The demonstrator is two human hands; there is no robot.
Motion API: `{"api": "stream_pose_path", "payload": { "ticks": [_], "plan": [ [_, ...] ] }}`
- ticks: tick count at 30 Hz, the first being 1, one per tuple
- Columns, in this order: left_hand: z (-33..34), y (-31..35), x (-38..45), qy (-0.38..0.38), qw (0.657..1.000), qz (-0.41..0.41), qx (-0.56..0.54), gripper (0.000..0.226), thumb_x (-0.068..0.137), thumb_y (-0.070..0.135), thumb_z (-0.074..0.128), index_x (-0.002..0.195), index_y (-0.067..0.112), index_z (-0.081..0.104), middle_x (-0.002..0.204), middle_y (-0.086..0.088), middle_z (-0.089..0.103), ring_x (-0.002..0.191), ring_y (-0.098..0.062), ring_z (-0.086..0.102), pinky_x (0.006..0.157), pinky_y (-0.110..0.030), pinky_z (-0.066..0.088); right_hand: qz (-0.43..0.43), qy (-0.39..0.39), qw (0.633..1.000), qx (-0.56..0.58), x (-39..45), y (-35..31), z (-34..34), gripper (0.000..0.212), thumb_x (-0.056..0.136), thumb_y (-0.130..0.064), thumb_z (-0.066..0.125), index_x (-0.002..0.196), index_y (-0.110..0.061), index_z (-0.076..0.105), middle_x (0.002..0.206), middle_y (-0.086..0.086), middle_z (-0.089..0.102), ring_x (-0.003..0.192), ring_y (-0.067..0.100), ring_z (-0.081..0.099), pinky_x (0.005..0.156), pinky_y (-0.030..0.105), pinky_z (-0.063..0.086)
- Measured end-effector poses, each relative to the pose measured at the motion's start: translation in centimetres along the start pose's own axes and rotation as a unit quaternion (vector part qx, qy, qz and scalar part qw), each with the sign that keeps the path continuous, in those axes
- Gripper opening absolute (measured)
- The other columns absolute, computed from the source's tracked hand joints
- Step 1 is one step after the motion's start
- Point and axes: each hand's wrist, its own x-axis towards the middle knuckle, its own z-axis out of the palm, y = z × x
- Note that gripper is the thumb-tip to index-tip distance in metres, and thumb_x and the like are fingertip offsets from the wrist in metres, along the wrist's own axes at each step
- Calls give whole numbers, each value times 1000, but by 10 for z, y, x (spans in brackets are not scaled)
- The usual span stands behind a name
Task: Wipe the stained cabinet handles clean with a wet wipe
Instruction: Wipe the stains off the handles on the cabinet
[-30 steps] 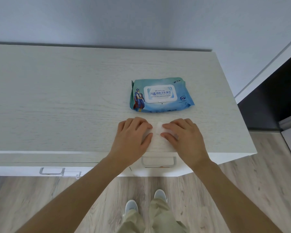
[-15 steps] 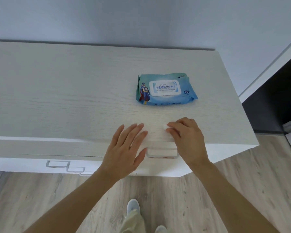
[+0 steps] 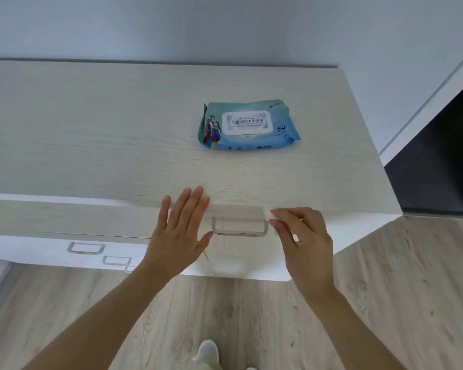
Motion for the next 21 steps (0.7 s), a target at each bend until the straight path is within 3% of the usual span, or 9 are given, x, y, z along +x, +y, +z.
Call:
{"api": "stream_pose_path", "payload": {
  "ticks": [2, 6, 9, 13, 16, 21],
  "plan": [
    [10, 0, -1, 27, 1000, 4, 14, 83, 94, 51, 45, 153, 5, 9, 159, -13, 11, 147, -28, 12, 119, -50, 9, 7, 14, 1000, 14, -5, 4, 4, 17, 80, -12, 65, 95, -12, 73, 83, 0, 63, 80, 13, 51, 70, 6, 40],
    [37, 4, 6, 125, 992, -16, 29, 79, 89, 58, 49, 141, 4, 22, 141, -17, 33, 137, -30, 24, 118, -49, 6, -6, 46, 998, 34, -14, 16, 18, 18, 84, -18, 62, 99, -16, 72, 90, -12, 55, 82, 15, 54, 68, 7, 41],
    [56, 9, 17, 206, 977, -50, 14, 87, 82, 69, 53, 134, 5, 25, 130, -17, 38, 130, -30, 29, 118, -48, 3, -36, 92, 993, 63, -20, 28, 31, 19, 87, -23, 57, 100, -18, 71, 92, -11, 56, 83, 9, 55, 66, 5, 42],
    [66, 15, 26, 291, 954, -64, -7, 91, 76, 74, 53, 131, 5, 31, 127, -16, 39, 128, -30, 33, 116, -48, 4, -22, 152, 978, 142, -33, 44, 50, 19, 82, -20, 65, 96, -33, 63, 91, -17, 57, 81, -5, 56, 65, -2, 36],
    [65, 13, 31, 320, 946, -46, -11, 93, 71, 75, 60, 125, 3, 38, 125, -17, 39, 124, -34, 37, 115, -47, 5, -62, 182, 968, 163, -41, 57, 64, 23, 83, -13, 64, 95, -32, 61, 89, -13, 59, 80, -11, 54, 69, -2, 36],
    [65, 9, 28, 320, 947, -20, -8, 92, 82, 70, 54, 131, -6, 38, 131, -26, 41, 127, -42, 34, 109, -61, 12, -156, 222, 946, 176, -44, 73, 80, 21, 85, -12, 62, 97, -29, 60, 96, -15, 59, 92, -12, 55, 79, 1, 39]
  ]
}}
